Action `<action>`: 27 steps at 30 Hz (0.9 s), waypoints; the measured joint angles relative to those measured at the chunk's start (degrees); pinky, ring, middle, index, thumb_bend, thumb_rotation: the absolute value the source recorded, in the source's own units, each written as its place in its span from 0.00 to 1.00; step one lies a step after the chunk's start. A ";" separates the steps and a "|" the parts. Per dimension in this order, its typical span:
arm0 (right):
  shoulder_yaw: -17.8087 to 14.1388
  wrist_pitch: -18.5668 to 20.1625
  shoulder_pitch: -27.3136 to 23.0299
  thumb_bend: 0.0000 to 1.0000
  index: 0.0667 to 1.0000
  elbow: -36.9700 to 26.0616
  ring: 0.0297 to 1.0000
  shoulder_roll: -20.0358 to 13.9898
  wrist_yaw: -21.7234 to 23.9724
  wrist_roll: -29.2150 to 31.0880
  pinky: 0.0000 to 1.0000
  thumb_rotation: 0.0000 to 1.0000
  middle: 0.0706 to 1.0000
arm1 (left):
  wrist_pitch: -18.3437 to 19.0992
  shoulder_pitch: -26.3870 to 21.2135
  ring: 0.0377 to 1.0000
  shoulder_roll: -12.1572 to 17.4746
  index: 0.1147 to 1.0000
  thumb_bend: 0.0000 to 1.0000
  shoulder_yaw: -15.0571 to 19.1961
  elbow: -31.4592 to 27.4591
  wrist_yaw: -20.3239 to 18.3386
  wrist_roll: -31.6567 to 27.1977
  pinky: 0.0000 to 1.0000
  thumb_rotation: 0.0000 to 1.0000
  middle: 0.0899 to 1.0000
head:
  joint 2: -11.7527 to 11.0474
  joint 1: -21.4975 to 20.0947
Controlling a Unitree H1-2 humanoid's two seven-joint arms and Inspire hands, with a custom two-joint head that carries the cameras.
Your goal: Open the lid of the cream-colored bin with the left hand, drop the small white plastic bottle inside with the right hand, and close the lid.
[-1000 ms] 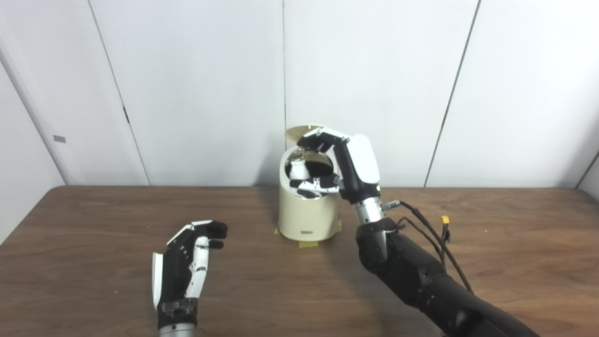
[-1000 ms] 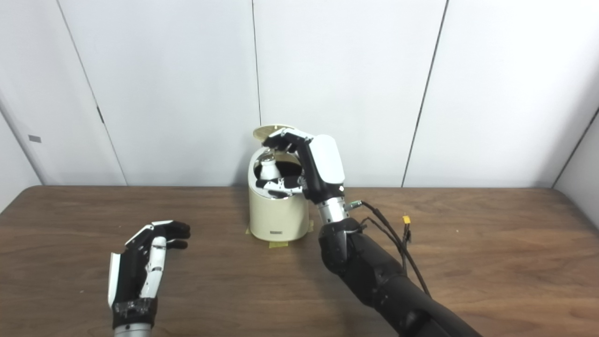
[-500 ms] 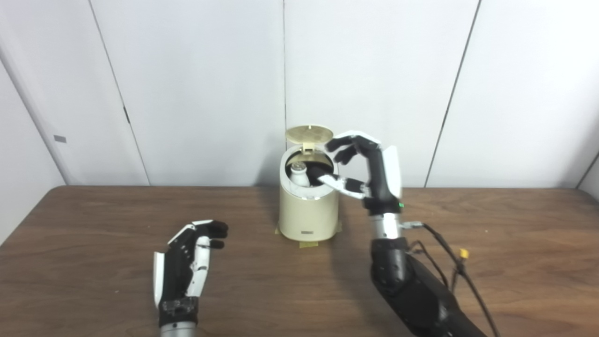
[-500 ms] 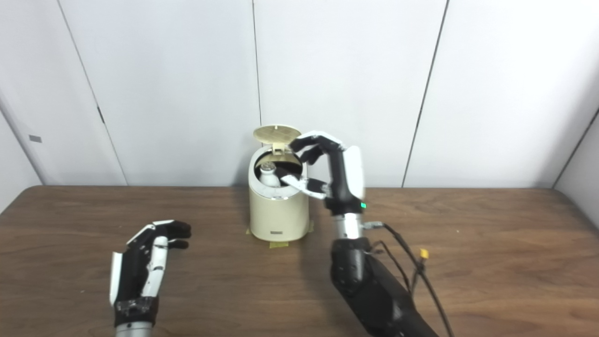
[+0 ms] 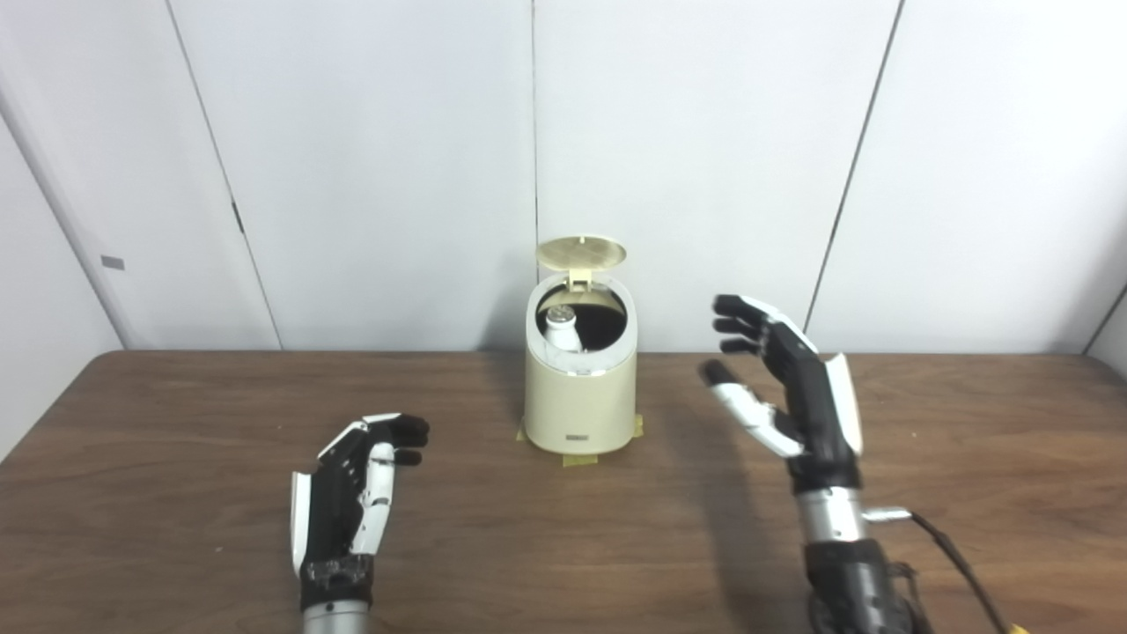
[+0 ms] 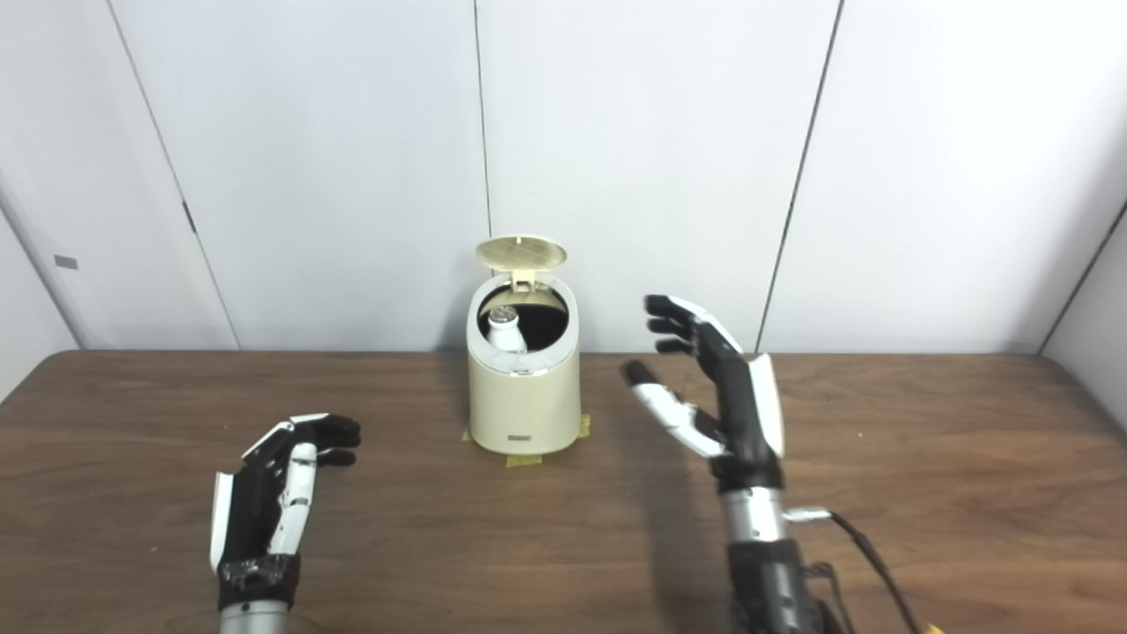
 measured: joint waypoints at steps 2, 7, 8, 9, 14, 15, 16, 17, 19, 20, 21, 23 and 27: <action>-1.63 0.56 2.00 0.35 0.73 -1.14 0.73 -0.10 2.41 1.58 0.66 0.58 0.73 | -0.21 -0.06 0.59 0.01 0.52 0.14 -0.01 0.10 0.20 0.19 0.56 0.69 0.56 | 0.09 0.17; -5.30 2.05 6.80 0.24 0.71 -1.53 0.73 1.68 4.26 2.55 0.67 0.54 0.72 | -0.42 -0.15 0.60 0.13 0.52 0.15 -0.07 0.33 0.22 0.65 0.57 0.70 0.57 | -0.09 -0.18; -5.91 2.30 7.43 0.22 0.71 -1.72 0.73 2.29 4.39 2.58 0.67 0.54 0.71 | -0.44 -0.21 0.61 0.21 0.52 0.16 -0.07 0.60 0.15 0.49 0.58 0.70 0.58 | -0.09 -0.18; -6.30 2.56 7.89 0.22 0.71 -1.95 0.73 2.76 4.52 2.58 0.67 0.53 0.71 | -0.44 -0.30 0.61 0.29 0.53 0.16 -0.08 1.02 0.01 0.10 0.58 0.70 0.58 | 0.00 -0.26; -7.94 3.32 8.58 0.22 0.66 -2.21 0.67 4.32 4.77 1.66 0.60 0.42 0.67 | -0.42 -0.36 0.61 0.52 0.53 0.16 -0.03 1.44 -0.32 -0.80 0.58 0.67 0.58 | 0.00 -0.61; -8.25 3.35 8.68 0.23 0.64 -2.33 0.65 4.59 4.77 1.52 0.58 0.38 0.65 | -0.42 -0.36 0.61 0.56 0.53 0.16 -0.02 1.43 -0.39 -0.86 0.58 0.65 0.58 | 0.09 -0.62; -8.59 3.35 8.79 0.25 0.63 -2.58 0.63 4.97 4.76 1.41 0.56 0.31 0.63 | -0.38 -0.36 0.61 0.62 0.53 0.16 -0.02 1.41 -0.43 -0.86 0.58 0.64 0.58 | 0.17 -0.70; -8.88 3.34 8.89 0.26 0.62 -2.90 0.62 5.41 4.73 1.34 0.55 0.27 0.62 | -0.32 -0.35 0.61 0.67 0.52 0.16 0.02 1.39 -0.45 -0.85 0.58 0.64 0.58 | 0.18 -0.79; -9.29 3.25 8.93 0.27 0.62 -3.11 0.62 6.32 4.68 1.19 0.54 0.22 0.62 | -0.18 -0.35 0.61 0.74 0.52 0.16 0.00 1.33 -0.52 -0.85 0.58 0.63 0.58 | 0.18 -0.79; -9.38 3.23 8.94 0.27 0.62 -3.10 0.62 6.62 4.69 1.16 0.55 0.21 0.63 | -0.17 -0.35 0.61 0.73 0.52 0.16 -0.04 1.31 -0.58 -0.85 0.58 0.62 0.58 | 0.26 -0.70; -9.47 3.22 8.94 0.28 0.62 -3.08 0.62 6.75 4.71 1.17 0.55 0.20 0.63 | -0.16 -0.35 0.61 0.72 0.52 0.16 -0.07 1.31 -0.63 -0.85 0.58 0.62 0.58 | 0.26 -0.70; -9.87 3.22 8.93 0.27 0.63 -3.06 0.63 6.86 4.72 1.18 0.56 0.21 0.64 | -0.14 -0.35 0.61 0.72 0.53 0.17 -0.08 1.29 -0.65 -0.85 0.58 0.62 0.58 | 0.26 -0.35; -10.40 3.42 8.93 0.26 0.62 -3.05 0.62 6.87 4.83 1.17 0.55 0.20 0.62 | -0.14 -0.35 0.62 0.85 0.53 0.17 -0.04 1.28 -0.65 -0.73 0.59 0.66 0.58 | 0.18 -0.18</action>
